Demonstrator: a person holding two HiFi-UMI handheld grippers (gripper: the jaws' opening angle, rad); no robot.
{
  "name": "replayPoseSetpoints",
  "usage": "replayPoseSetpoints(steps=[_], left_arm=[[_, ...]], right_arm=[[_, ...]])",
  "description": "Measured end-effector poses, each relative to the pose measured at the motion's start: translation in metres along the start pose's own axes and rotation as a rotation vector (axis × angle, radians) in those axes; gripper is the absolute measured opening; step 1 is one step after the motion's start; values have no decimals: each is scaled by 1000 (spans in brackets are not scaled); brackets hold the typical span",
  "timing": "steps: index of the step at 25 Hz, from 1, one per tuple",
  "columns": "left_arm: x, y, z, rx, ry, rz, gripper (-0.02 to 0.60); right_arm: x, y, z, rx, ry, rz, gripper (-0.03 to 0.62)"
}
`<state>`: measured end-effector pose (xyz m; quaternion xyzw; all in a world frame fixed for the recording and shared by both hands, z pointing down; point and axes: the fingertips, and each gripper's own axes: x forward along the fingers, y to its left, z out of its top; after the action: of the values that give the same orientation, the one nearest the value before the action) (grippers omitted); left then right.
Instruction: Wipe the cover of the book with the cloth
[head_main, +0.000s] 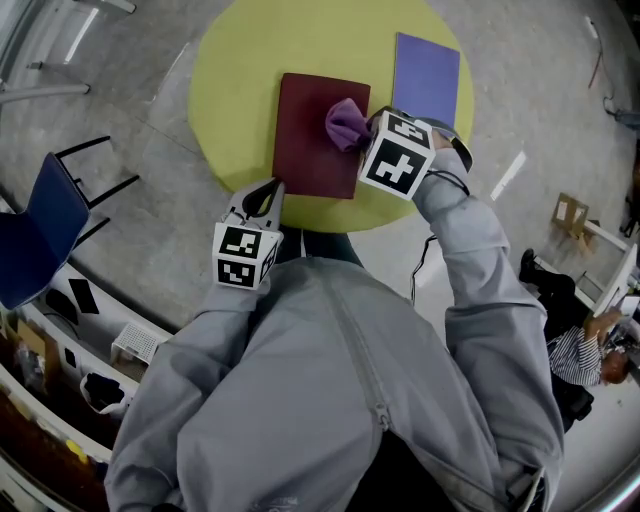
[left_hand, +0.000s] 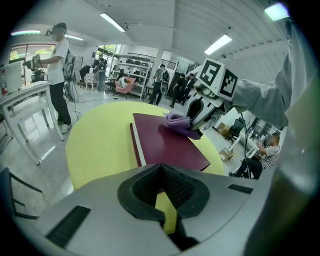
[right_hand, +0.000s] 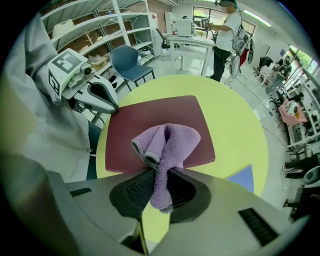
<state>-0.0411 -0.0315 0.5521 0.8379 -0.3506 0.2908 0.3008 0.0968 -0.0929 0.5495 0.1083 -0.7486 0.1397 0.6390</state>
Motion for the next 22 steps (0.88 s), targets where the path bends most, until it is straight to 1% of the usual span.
replayPoseSetpoints(steps=[4, 11, 14, 18, 22], left_arm=[[0, 0, 0, 8, 5, -3, 17], [-8, -2, -3, 25, 23, -16, 18], [-9, -1, -6, 27, 32, -21, 18], [-7, -1, -10, 28, 41, -25, 17], [-7, -2, -10, 30, 43, -26, 17]], right_arm=[[1, 0, -14, 25, 20, -3, 83], [4, 3, -47, 77, 87, -4, 83], [2, 5, -57, 102, 97, -7, 83], [-9, 8, -56, 121, 74, -22, 83], [-26, 13, -38, 107, 23, -39, 83]])
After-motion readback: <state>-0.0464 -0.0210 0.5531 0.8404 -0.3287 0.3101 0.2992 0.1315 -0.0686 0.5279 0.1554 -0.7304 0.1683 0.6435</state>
